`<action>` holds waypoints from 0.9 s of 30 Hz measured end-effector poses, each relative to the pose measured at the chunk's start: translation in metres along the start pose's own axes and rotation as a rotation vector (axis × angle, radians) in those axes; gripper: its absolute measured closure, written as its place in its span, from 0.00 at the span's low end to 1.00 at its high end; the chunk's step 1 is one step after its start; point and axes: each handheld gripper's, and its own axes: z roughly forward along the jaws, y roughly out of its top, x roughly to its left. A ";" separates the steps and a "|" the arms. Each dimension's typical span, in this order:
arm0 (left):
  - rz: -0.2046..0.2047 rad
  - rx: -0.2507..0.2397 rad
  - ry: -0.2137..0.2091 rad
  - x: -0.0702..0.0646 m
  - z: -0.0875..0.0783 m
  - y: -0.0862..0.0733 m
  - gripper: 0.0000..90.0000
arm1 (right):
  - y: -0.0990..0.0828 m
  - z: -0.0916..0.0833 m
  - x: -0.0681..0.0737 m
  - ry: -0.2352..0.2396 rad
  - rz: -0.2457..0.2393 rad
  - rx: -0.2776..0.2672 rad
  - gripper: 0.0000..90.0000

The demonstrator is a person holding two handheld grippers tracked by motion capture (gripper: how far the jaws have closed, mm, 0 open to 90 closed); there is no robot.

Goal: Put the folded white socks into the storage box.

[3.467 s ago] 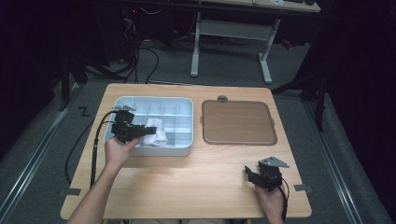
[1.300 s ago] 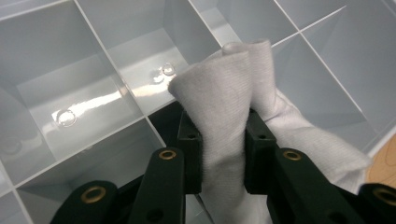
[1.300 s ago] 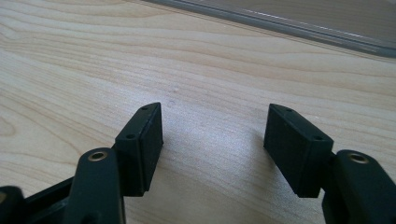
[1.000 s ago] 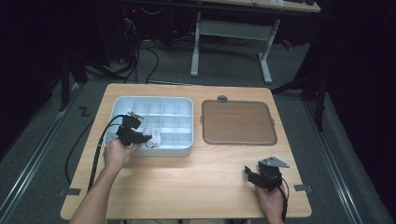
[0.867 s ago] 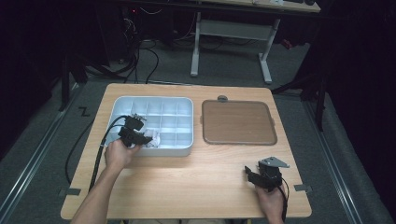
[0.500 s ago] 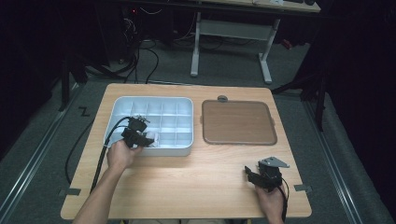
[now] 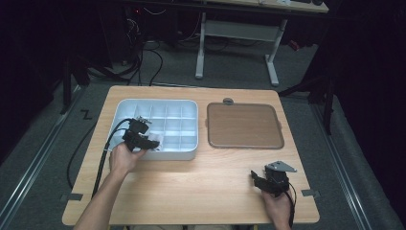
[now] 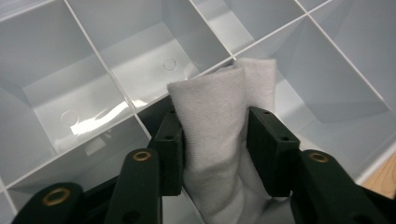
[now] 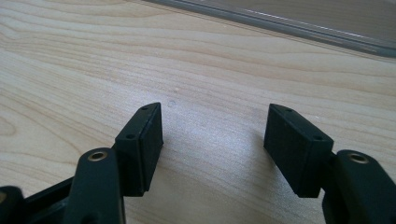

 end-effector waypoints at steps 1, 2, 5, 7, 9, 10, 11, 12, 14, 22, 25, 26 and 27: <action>-0.006 -0.007 -0.001 0.000 -0.001 0.001 0.62 | 0.000 0.000 0.000 0.001 -0.001 0.000 0.42; -0.007 -0.012 -0.001 0.000 -0.002 0.001 0.61 | 0.000 0.000 0.000 0.000 0.000 0.000 0.42; -0.016 -0.042 0.001 0.000 -0.007 0.005 0.57 | 0.000 0.000 0.000 0.001 0.000 0.000 0.42; -0.030 -0.063 -0.010 0.000 -0.011 0.009 0.57 | 0.000 0.000 0.000 0.001 -0.001 0.001 0.42; -0.047 -0.094 -0.013 0.000 -0.015 0.012 0.59 | 0.000 0.000 0.000 0.001 -0.001 0.000 0.42; -0.047 -0.104 -0.016 -0.001 -0.017 0.013 0.61 | 0.000 0.000 0.000 0.002 -0.004 0.000 0.42; -0.043 -0.114 -0.020 -0.002 -0.018 0.013 0.62 | 0.000 0.000 0.000 0.001 -0.001 0.000 0.42; -0.039 -0.123 -0.021 -0.003 -0.019 0.013 0.65 | 0.000 0.000 0.000 0.002 -0.004 0.000 0.42; -0.031 -0.133 -0.010 -0.004 -0.017 0.012 0.72 | 0.000 0.000 0.000 0.002 -0.004 0.000 0.42; 0.032 -0.099 0.054 -0.007 -0.003 0.002 0.96 | 0.000 0.000 0.000 0.002 -0.001 0.000 0.42; 0.039 -0.078 0.071 -0.006 0.004 -0.002 0.97 | 0.000 0.000 0.000 0.002 -0.001 0.000 0.42; 0.032 -0.070 0.075 -0.005 0.006 -0.003 0.97 | 0.000 0.000 0.000 0.002 -0.001 0.000 0.42; 0.026 -0.067 0.079 -0.004 0.008 -0.003 0.98 | 0.000 0.000 0.000 0.002 -0.001 0.000 0.42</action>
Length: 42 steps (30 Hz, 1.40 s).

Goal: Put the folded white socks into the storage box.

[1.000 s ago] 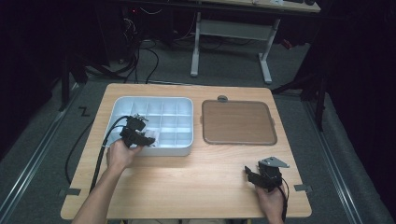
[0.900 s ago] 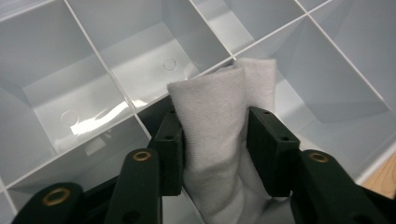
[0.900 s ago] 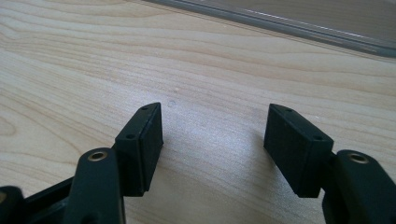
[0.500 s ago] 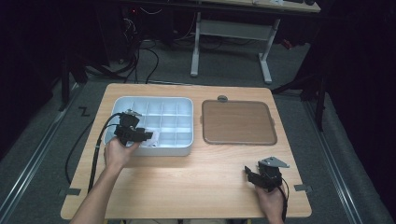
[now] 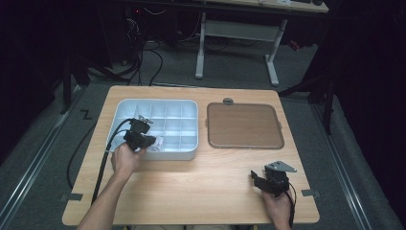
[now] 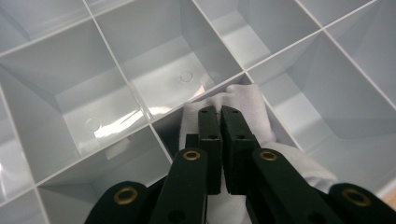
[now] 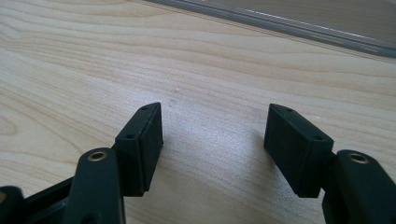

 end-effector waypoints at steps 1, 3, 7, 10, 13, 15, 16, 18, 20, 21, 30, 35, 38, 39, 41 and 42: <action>-0.003 0.003 0.001 0.001 0.001 0.000 0.98 | 0.000 0.000 0.000 0.000 0.000 0.000 0.42; -0.009 0.011 0.006 0.003 0.003 0.000 0.98 | 0.000 0.000 0.000 0.000 0.000 0.000 0.42; -0.005 0.026 0.025 0.005 0.006 -0.003 0.98 | 0.000 0.000 0.000 0.000 -0.001 0.000 0.42; 0.044 0.043 0.051 0.002 0.008 -0.005 0.98 | 0.000 0.000 0.000 0.002 -0.005 -0.001 0.42; 0.022 0.063 0.058 0.003 0.009 -0.004 0.98 | 0.000 0.000 0.000 0.000 -0.004 0.000 0.42; 0.015 0.065 0.054 0.003 0.009 -0.003 0.98 | 0.000 0.000 0.000 0.002 -0.006 -0.001 0.42; 0.014 0.064 0.052 0.004 0.008 -0.003 0.97 | 0.000 0.000 0.000 0.001 -0.004 0.000 0.42; 0.004 0.056 0.046 0.005 0.008 -0.002 0.95 | 0.000 0.000 0.000 0.001 -0.003 0.000 0.42; -0.037 0.052 0.024 0.004 0.005 0.001 0.88 | 0.000 0.000 0.000 0.001 -0.004 0.000 0.42; -0.044 0.052 0.012 0.004 0.003 0.003 0.81 | 0.000 0.000 0.000 0.001 -0.005 -0.001 0.42; -0.055 0.006 -0.030 0.001 -0.004 0.000 0.62 | 0.000 0.000 0.000 0.001 -0.004 -0.001 0.42; -0.057 -0.022 -0.043 0.000 -0.013 0.002 0.54 | 0.000 0.000 0.000 0.001 -0.003 0.000 0.42; -0.066 -0.028 -0.048 0.003 -0.016 0.003 0.53 | 0.000 0.000 0.000 0.001 -0.003 0.000 0.42; -0.074 -0.032 -0.053 0.004 -0.017 0.003 0.53 | 0.000 0.000 0.000 0.001 -0.003 0.000 0.42; -0.076 -0.037 -0.055 0.005 -0.019 0.003 0.52 | 0.000 0.000 0.000 0.001 -0.004 0.000 0.42; -0.072 -0.040 -0.058 0.006 -0.020 0.003 0.52 | 0.000 0.000 0.000 0.001 -0.004 0.000 0.42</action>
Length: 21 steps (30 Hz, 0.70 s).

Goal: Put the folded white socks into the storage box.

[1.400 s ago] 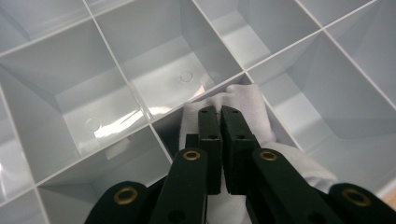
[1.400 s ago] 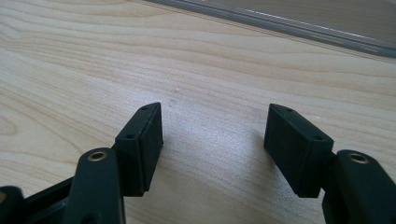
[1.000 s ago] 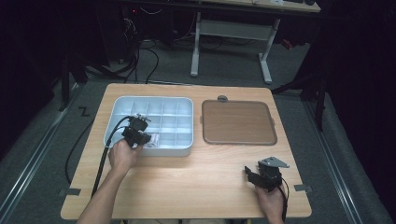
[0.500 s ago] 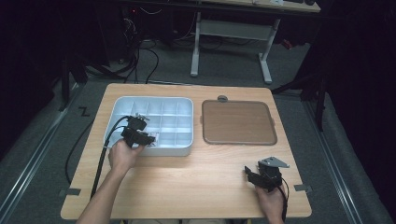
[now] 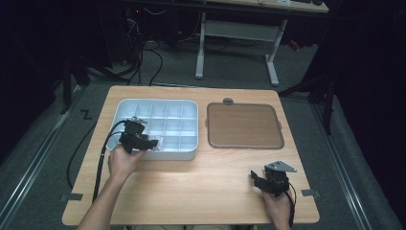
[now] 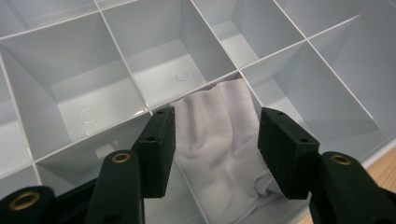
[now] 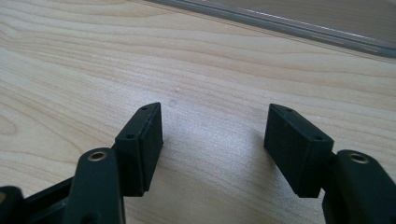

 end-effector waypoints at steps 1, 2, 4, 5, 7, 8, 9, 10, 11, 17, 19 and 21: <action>0.002 -0.005 -0.004 0.000 -0.001 0.000 0.52 | 0.000 0.000 0.000 0.000 0.000 0.000 0.42; -0.003 -0.012 -0.008 0.000 -0.002 0.001 0.51 | 0.000 0.000 0.000 0.000 -0.001 0.000 0.42; -0.006 -0.021 -0.013 0.001 -0.005 0.002 0.51 | 0.000 0.000 0.000 0.001 -0.002 -0.001 0.42; -0.007 -0.027 -0.016 0.001 -0.006 0.002 0.51 | 0.000 0.000 0.000 0.001 -0.002 -0.001 0.42; -0.010 -0.034 -0.024 0.001 -0.009 0.003 0.51 | 0.000 0.000 0.000 0.001 -0.001 -0.001 0.42; -0.019 -0.038 -0.030 0.001 -0.011 0.003 0.50 | 0.000 0.000 0.000 0.001 0.000 0.000 0.42; -0.020 -0.042 -0.034 0.002 -0.012 0.003 0.50 | 0.000 0.000 0.000 0.000 0.000 0.000 0.42; -0.021 -0.045 -0.038 0.002 -0.014 0.004 0.50 | 0.000 0.000 0.000 0.000 0.000 0.000 0.42; -0.025 -0.050 -0.042 0.003 -0.015 0.004 0.50 | 0.000 0.000 0.000 0.001 -0.002 -0.001 0.42; -0.046 -0.079 -0.055 0.009 -0.024 0.007 0.51 | 0.000 0.000 0.000 0.001 -0.002 -0.001 0.42; -0.055 -0.083 -0.061 0.010 -0.027 0.008 0.51 | 0.000 0.000 0.000 0.000 0.000 0.000 0.42; -0.049 -0.084 -0.059 0.011 -0.028 0.008 0.51 | 0.000 0.000 0.000 0.001 -0.001 -0.001 0.42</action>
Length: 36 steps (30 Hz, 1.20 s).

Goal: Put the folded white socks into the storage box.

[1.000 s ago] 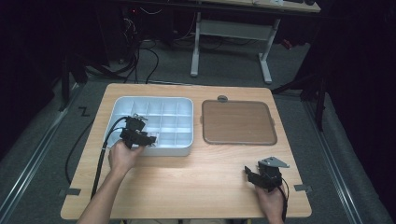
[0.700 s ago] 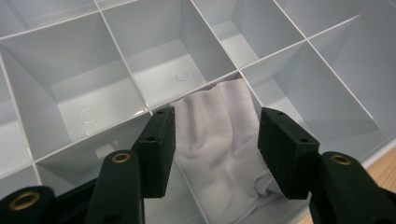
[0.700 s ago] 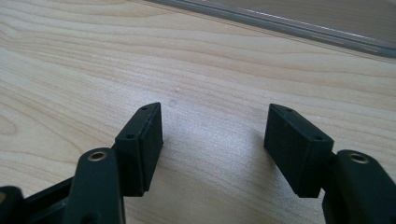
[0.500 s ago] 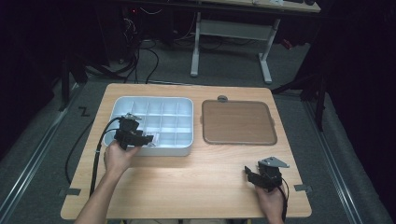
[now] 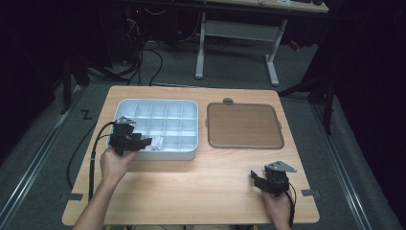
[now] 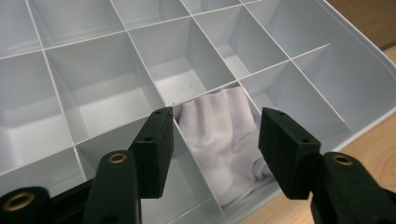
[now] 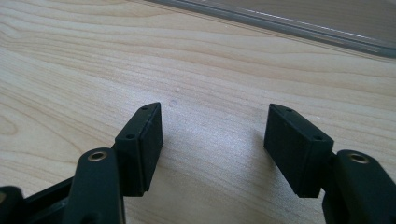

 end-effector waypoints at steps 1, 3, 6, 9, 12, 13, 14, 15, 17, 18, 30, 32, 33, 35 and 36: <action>0.000 -0.004 -0.004 0.000 -0.001 0.000 0.51 | 0.000 0.000 0.000 0.000 0.000 0.000 0.42; 0.000 -0.006 -0.011 0.000 -0.004 0.002 0.51 | 0.000 0.000 0.000 0.000 0.000 0.000 0.42; -0.009 -0.018 -0.021 -0.001 -0.008 0.004 0.51 | 0.000 0.000 0.000 0.000 0.000 0.000 0.42; -0.009 -0.028 -0.025 -0.001 -0.012 0.005 0.52 | 0.000 0.000 0.000 0.000 0.000 0.000 0.42; -0.002 -0.032 -0.020 0.001 -0.015 0.006 0.52 | 0.000 0.000 0.000 0.000 0.000 0.000 0.42; -0.008 -0.037 -0.021 0.002 -0.016 0.007 0.52 | 0.000 0.000 0.000 0.000 0.000 0.000 0.42; -0.003 -0.039 -0.017 0.002 -0.018 0.007 0.52 | 0.000 0.000 0.000 -0.001 0.002 0.001 0.42; -0.005 -0.044 -0.016 0.003 -0.020 0.008 0.52 | 0.000 0.000 0.000 -0.001 0.002 0.001 0.42; -0.007 -0.055 -0.013 0.003 -0.023 0.009 0.52 | 0.000 0.000 0.000 0.000 0.000 0.000 0.42; -0.004 -0.059 -0.006 0.003 -0.024 0.010 0.52 | 0.000 0.000 0.000 0.000 0.000 0.000 0.42; -0.031 -0.060 -0.015 0.006 -0.037 0.009 0.52 | 0.000 0.000 0.000 -0.001 0.002 0.001 0.42; -0.033 -0.063 -0.018 0.008 -0.039 0.009 0.52 | 0.000 0.000 0.000 0.000 0.000 0.000 0.42; -0.038 -0.066 -0.021 0.008 -0.039 0.009 0.52 | 0.000 0.000 0.000 0.000 0.000 0.000 0.42; -0.050 -0.070 -0.031 0.009 -0.042 0.009 0.52 | 0.000 0.000 0.000 -0.001 0.001 0.001 0.42; -0.064 -0.075 -0.041 0.010 -0.044 0.010 0.51 | 0.000 0.000 0.000 -0.001 0.000 0.000 0.42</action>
